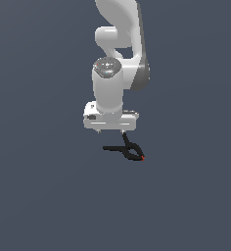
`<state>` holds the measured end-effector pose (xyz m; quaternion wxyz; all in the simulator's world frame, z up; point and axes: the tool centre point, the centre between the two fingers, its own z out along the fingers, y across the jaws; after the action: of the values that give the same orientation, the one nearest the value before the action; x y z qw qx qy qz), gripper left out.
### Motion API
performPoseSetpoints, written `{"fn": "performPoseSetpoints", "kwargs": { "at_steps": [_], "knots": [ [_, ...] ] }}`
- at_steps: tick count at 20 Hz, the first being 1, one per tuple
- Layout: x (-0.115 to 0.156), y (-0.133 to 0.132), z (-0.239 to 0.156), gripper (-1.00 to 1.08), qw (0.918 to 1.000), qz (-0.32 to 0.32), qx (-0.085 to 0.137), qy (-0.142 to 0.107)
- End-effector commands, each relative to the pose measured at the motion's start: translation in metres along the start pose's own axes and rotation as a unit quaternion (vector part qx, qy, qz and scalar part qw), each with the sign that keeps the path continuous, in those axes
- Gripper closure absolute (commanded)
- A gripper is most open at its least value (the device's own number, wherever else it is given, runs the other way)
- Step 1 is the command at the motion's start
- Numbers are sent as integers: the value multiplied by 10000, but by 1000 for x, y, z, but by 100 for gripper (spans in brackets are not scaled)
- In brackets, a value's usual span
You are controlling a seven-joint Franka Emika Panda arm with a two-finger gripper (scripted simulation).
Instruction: Pick up the object and move it to a goal position.
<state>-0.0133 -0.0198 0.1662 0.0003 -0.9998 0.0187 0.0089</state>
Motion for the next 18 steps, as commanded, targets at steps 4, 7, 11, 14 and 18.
{"fn": "performPoseSetpoints", "kwargs": {
  "at_steps": [4, 7, 11, 14, 18],
  "knots": [
    [-2, 0, 2, -20, 10000, -51, -14, -38],
    [-5, -1, 7, -20, 9998, -136, -38, -103],
    [-6, -1, 7, -20, 9998, -142, -34, -97],
    [-6, -2, 10, -20, 9998, -172, -20, -73],
    [-9, -5, 17, -20, 9997, -243, 15, -7]
  ]
}}
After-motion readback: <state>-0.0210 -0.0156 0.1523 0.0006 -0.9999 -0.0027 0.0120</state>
